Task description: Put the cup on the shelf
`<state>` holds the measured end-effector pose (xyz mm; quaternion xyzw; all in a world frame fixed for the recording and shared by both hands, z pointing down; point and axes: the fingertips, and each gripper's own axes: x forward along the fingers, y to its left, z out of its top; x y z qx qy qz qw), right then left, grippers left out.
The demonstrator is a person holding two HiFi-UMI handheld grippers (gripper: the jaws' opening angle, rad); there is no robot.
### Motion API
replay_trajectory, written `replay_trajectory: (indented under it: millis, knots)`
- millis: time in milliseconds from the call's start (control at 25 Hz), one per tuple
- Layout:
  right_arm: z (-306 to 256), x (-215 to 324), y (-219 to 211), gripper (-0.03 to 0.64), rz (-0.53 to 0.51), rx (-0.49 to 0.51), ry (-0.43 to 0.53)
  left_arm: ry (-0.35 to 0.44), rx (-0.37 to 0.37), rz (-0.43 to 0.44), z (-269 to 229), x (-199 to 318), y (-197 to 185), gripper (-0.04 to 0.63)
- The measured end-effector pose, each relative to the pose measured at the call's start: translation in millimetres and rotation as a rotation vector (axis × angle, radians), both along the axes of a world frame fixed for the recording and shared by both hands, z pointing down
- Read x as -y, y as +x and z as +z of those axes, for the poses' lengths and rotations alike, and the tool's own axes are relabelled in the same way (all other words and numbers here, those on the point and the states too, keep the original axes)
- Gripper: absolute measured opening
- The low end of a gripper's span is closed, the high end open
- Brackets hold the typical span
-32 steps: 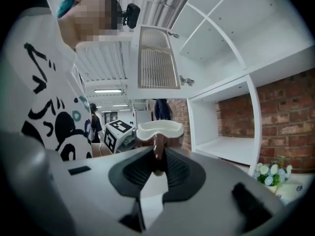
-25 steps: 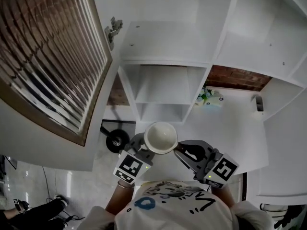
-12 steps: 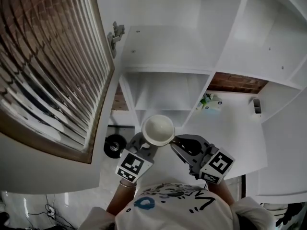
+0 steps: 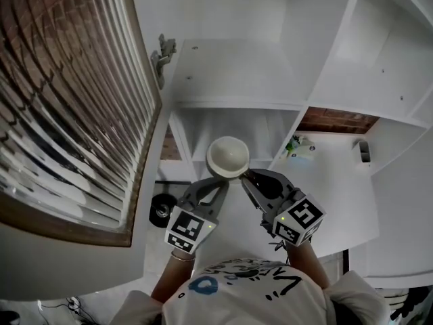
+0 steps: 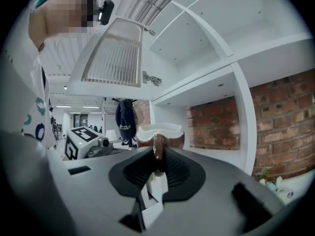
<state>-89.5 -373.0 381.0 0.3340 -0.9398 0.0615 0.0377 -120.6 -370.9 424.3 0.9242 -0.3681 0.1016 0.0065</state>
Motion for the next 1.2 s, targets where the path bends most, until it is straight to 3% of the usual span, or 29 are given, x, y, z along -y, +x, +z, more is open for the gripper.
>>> replay_trajectory:
  millis: [520,800,1200]
  knots:
    - [12.3,99.4,11.1,0.060,0.295,-0.063,-0.013,-0.023,-0.020,0.009,6.1,-4.3,-4.9,0.014]
    - [21.8,138.3,9.7,0.060,0.359,-0.111,-0.056,-0.041,-0.037,0.010,8.1,-16.1,-3.8,0.014]
    - [43.5,182.9,8.3,0.061,0.413,-0.262,-0.114,-0.058,-0.054,-0.002,13.7,-18.7,-11.7,0.014]
